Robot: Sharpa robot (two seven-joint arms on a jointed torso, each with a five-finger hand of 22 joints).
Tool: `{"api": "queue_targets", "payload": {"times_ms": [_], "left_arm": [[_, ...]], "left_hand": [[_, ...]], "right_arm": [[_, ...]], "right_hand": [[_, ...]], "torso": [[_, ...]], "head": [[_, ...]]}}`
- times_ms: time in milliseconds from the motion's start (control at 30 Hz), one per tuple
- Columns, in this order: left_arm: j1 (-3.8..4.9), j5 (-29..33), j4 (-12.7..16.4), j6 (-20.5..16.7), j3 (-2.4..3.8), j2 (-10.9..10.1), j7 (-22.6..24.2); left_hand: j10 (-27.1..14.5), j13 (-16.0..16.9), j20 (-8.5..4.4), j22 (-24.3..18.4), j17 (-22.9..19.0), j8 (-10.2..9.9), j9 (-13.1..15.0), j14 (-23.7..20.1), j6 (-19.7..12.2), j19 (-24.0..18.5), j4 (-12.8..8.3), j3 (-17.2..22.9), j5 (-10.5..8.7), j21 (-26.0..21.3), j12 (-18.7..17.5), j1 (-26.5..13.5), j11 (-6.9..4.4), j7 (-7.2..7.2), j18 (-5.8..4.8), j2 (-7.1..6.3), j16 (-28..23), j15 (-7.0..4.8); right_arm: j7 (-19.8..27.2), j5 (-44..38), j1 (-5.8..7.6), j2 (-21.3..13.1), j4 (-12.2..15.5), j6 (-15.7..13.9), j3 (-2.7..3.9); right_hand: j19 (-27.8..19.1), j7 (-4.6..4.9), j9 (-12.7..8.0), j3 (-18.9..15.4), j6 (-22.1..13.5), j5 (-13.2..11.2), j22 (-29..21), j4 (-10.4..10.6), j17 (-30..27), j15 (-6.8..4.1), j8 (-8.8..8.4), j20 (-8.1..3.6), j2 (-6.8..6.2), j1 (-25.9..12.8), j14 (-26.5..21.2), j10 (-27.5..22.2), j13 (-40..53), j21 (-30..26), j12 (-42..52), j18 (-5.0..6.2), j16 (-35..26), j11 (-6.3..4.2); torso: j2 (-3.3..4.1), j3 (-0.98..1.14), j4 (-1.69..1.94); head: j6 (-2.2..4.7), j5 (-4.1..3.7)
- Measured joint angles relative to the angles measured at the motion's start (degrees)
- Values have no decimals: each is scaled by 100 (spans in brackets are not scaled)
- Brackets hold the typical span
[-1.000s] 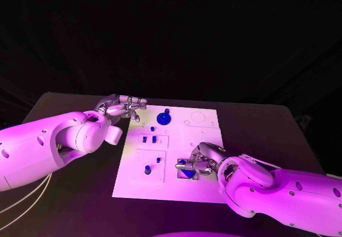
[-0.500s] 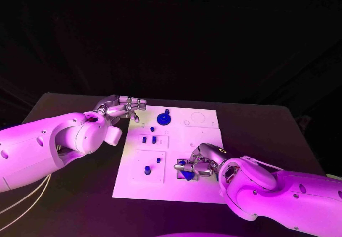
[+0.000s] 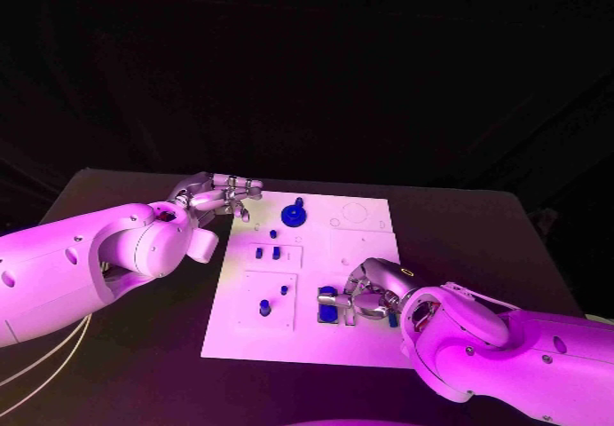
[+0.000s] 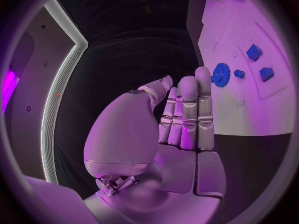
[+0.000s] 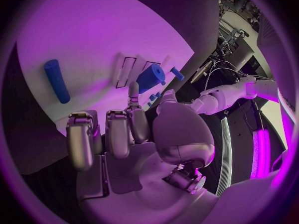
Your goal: Assemble the parts on the task board
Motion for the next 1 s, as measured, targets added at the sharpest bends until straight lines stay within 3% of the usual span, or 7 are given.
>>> {"api": "queue_targets", "payload": {"times_ms": [200,367,600,733,1000], "left_arm": [[-1,0,-4,1,0,1,-1],[-1,0,-8,3,0,1,-2],[-1,0,-12,4,-1,-2,-2],[-1,0,-12,6,-1,-1,-2],[-1,0,-14,10,-2,1,-2]], "left_hand": [[0,0,0,0,0,0,0,0,0,0,0,0,0,0,0,0,0,0,0,0,0,0],[0,-1,0,0,0,0,0,0,0,0,0,0,0,0,0,0,0,0,0,0,0,0],[-20,-1,0,1,1,0,1,0,0,0,0,0,0,0,0,0,20,0,0,0,0,0],[-20,-2,0,1,1,0,1,0,0,0,0,0,0,0,0,0,20,0,0,0,0,0],[-20,-2,0,1,1,0,1,0,0,0,0,0,0,0,0,0,20,0,0,0,0,0]], "right_arm": [[7,-5,2,-77,52,4,2],[109,23,3,-170,135,12,3],[399,159,3,-249,183,18,3],[532,247,3,-230,172,17,1],[685,358,2,-149,110,10,1]], "right_hand": [[0,0,0,84,0,146,0,-36,0,0,0,0,38,45,0,0,0,0,0,0,0,0],[0,-21,0,232,-21,522,-1,-171,-1,0,24,0,93,711,0,0,1,0,1,0,0,0],[0,-42,-1,296,-42,1126,-1,-524,-1,1,24,0,-8,1461,0,-7,33,0,28,0,0,10],[0,-42,-15,366,-42,1067,-1,-653,-1,1,24,0,-48,1711,0,7,34,0,54,0,0,3],[0,-42,-21,367,-42,1063,-2,-654,-2,2,24,0,7,1777,0,8,58,0,33,0,0,4]], "torso": [[0,0,1],[1,0,4],[5,-1,1],[7,-3,4],[9,-3,14]], "head": [[5,-4],[6,-4],[-13,-4],[-19,-18],[-24,-23]]}}
